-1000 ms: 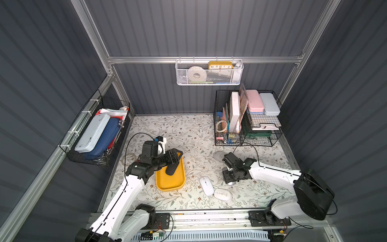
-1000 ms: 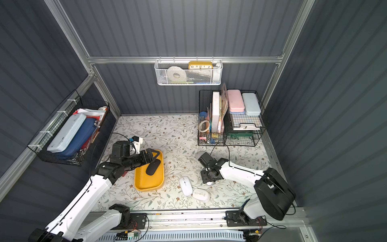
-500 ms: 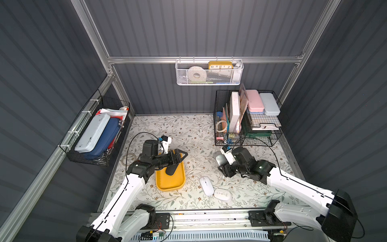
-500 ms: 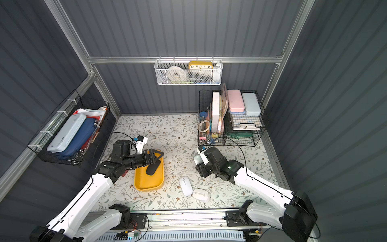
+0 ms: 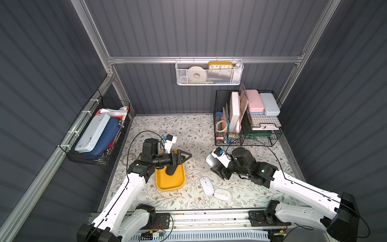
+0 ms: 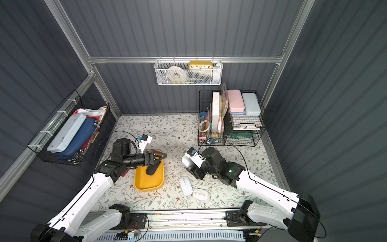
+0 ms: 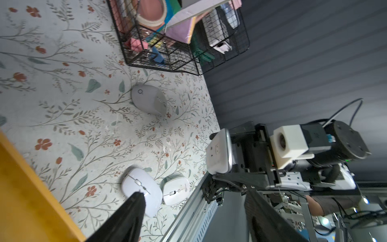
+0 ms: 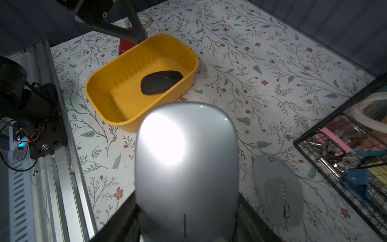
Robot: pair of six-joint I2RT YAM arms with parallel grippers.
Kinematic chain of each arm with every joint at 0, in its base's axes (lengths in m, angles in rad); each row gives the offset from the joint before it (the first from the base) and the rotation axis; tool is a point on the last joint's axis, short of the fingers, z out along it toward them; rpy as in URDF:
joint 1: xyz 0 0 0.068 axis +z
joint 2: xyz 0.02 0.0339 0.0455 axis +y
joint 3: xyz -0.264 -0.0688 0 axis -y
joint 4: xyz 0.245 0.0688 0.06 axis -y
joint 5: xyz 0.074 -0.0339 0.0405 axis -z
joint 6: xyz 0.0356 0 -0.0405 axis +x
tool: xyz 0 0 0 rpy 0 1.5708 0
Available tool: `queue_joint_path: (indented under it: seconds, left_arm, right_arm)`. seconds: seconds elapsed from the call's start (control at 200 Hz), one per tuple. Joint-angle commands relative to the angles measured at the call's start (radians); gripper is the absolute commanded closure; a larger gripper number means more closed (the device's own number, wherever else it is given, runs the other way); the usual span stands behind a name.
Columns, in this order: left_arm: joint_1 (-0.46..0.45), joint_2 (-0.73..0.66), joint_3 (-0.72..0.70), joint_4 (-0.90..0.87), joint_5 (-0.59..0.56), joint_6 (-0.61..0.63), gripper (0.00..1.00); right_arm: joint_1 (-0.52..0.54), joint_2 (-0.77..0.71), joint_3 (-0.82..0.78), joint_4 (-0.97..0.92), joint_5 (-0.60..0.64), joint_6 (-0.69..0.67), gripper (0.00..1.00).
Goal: Put the mouse in the storage box
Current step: Pick up the mouse from the center of the board.
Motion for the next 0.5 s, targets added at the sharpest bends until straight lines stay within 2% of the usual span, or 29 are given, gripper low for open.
queue_joint_path:
  seconds: [0.0,0.21,0.495]
  left_arm:
    - [-0.002,-0.017,-0.003,0.062,0.125,0.011,0.21]
    - [-0.013,0.018,-0.020,0.112,0.189,-0.001,0.25]
    - [-0.129,0.051,-0.030,0.159,0.137,-0.019,0.28]
  right_arm:
    - [0.029,-0.017,0.021,0.052,-0.052,-0.119,0.52]
    - [0.063,-0.009,0.025,0.069,-0.077,-0.240,0.53]
    - [0.072,0.066,0.092,0.064,-0.088,-0.301,0.53]
